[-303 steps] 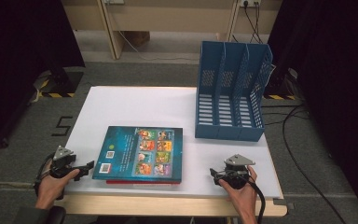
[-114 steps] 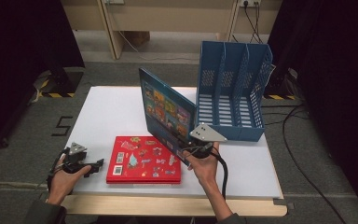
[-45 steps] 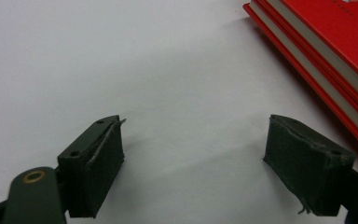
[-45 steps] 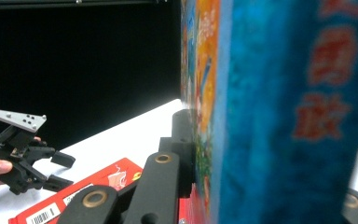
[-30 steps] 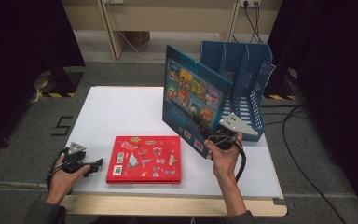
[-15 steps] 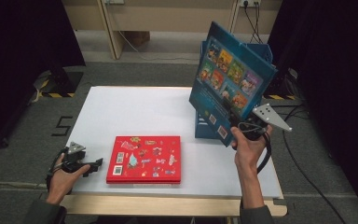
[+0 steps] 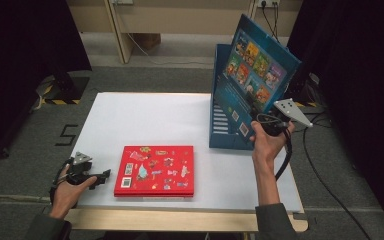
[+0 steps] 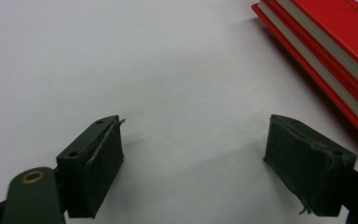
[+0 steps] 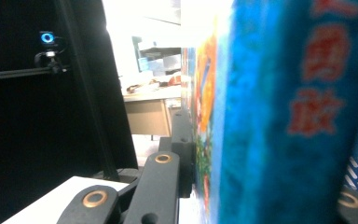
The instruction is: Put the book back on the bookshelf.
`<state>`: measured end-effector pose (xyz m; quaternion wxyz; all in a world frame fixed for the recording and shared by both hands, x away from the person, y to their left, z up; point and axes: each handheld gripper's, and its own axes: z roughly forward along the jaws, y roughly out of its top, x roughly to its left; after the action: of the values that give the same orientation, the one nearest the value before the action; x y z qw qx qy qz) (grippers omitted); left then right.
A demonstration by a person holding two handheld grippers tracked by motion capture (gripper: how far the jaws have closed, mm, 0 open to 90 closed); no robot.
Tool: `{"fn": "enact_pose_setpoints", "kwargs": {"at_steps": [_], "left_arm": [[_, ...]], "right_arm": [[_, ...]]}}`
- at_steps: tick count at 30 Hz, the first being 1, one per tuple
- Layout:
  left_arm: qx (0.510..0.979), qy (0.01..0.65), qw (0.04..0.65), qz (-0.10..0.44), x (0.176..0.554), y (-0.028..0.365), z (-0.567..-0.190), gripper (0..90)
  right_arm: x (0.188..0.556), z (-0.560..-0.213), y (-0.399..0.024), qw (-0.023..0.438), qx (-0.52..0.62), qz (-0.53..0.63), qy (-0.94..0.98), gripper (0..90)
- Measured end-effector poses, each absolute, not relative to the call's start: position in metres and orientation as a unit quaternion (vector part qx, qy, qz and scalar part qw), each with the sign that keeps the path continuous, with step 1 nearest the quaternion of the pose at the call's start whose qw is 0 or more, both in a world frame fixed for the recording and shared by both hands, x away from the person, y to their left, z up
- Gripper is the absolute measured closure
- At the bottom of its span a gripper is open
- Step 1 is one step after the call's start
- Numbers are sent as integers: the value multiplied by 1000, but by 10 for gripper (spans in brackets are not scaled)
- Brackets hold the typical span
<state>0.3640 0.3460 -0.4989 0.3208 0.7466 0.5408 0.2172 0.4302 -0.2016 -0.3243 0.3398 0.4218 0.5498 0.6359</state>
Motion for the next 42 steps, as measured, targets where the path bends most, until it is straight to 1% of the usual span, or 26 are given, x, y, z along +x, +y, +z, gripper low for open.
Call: {"fn": "enact_pose_setpoints", "kwargs": {"at_steps": [4, 6, 14, 17, 19, 30, 34, 36, 42], "left_arm": [[746, 540, 322, 217, 364, 346, -499, 180], [747, 540, 322, 217, 364, 346, -499, 180], [748, 538, 322, 216, 364, 345, -499, 176], [749, 538, 321, 217, 364, 344, -499, 179], [748, 539, 322, 215, 364, 344, -499, 177], [749, 537, 322, 215, 364, 345, -499, 176], [750, 537, 322, 213, 364, 344, -498, 177], [749, 536, 324, 213, 364, 344, -498, 176], [750, 536, 325, 213, 363, 344, -498, 176]], "right_arm": [[450, -329, -194, 342, 437, 629, 544, 825], [455, -328, -192, 339, 441, 630, 542, 825], [446, -316, -199, 347, 436, 624, 547, 826], [448, -312, -204, 362, 440, 620, 539, 827], [452, -312, -204, 359, 446, 620, 536, 827], [490, -327, -173, 376, 464, 593, 540, 827], [499, -331, -165, 376, 476, 586, 537, 827], [506, -336, -158, 388, 480, 577, 535, 827], [519, -346, -147, 393, 488, 559, 544, 826]]}}
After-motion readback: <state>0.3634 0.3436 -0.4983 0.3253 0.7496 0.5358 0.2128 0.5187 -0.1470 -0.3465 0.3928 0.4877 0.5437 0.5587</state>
